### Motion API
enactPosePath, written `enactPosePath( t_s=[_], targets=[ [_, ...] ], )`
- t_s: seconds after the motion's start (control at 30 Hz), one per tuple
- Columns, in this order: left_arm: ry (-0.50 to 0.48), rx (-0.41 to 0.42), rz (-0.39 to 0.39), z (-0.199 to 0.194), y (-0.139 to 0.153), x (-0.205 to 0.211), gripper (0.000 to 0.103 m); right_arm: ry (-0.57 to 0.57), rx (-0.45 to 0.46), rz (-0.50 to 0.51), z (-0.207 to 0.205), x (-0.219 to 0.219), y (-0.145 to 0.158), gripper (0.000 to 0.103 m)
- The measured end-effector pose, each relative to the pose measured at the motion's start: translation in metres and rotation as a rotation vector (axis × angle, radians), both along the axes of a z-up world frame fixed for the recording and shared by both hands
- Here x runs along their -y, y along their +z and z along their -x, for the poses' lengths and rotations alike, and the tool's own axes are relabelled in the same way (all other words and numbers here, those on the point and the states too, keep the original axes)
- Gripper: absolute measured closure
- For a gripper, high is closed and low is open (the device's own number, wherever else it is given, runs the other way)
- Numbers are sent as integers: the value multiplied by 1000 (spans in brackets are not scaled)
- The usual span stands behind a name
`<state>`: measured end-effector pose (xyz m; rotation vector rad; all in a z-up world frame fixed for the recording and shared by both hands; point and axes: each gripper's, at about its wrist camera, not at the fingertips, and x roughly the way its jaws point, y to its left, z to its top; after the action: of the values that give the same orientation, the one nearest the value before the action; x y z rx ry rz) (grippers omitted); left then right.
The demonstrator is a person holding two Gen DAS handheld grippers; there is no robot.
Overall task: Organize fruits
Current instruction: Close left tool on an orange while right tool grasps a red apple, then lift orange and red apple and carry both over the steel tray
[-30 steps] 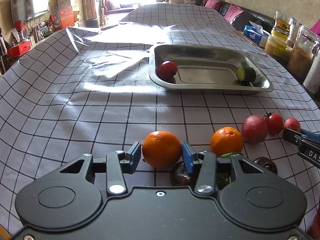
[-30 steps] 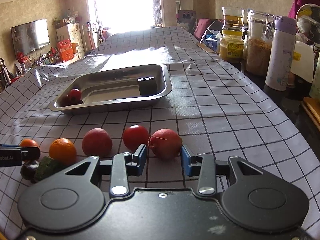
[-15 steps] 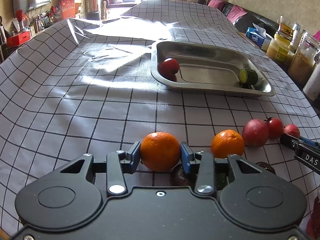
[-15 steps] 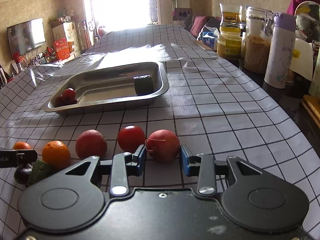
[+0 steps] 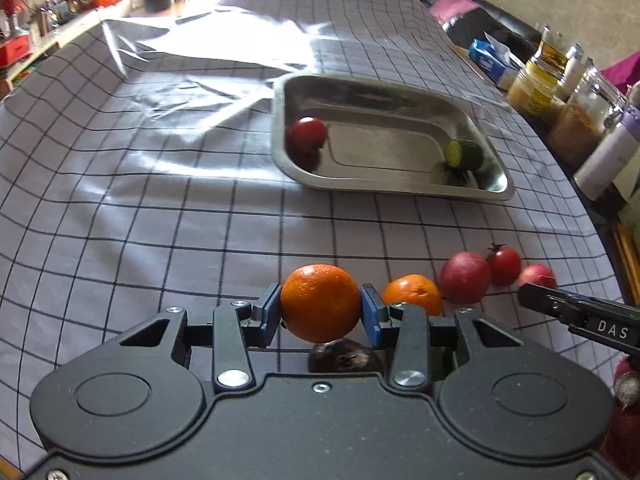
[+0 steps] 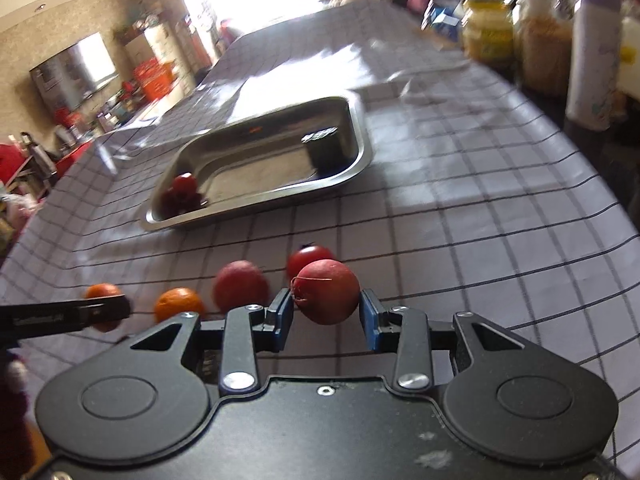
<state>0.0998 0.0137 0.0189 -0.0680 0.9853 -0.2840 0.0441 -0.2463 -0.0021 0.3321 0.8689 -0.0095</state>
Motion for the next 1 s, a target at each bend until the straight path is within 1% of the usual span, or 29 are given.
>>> enactPosePath(
  t_s=[0.13,0.3,0.37,0.53,0.63,0.73,0.87,1.0],
  targets=[
    [-21,-31,-4,-9,7,6,53,36,-65,-62,-13,5,7,65],
    [-9,-12,-12,-23,25,11,53,69,-80,-95,-25,6,24,65],
    [-3,6,-12,-29,34,13,53,76,-74,-93,-32,5,34,65],
    [19,25,8,-50,51,18,53,69,-33,-51,-48,3,53,65],
    [42,33,24,-63,58,19,53,58,-20,-61,-66,6,60,65],
    [65,41,24,-77,62,22,53,42,-14,-64,-84,7,64,65],
    [88,76,5,-92,68,30,53,19,-13,-63,-107,7,66,65],
    [97,94,13,-107,68,37,53,-11,-1,-68,-127,7,66,65]
  ],
)
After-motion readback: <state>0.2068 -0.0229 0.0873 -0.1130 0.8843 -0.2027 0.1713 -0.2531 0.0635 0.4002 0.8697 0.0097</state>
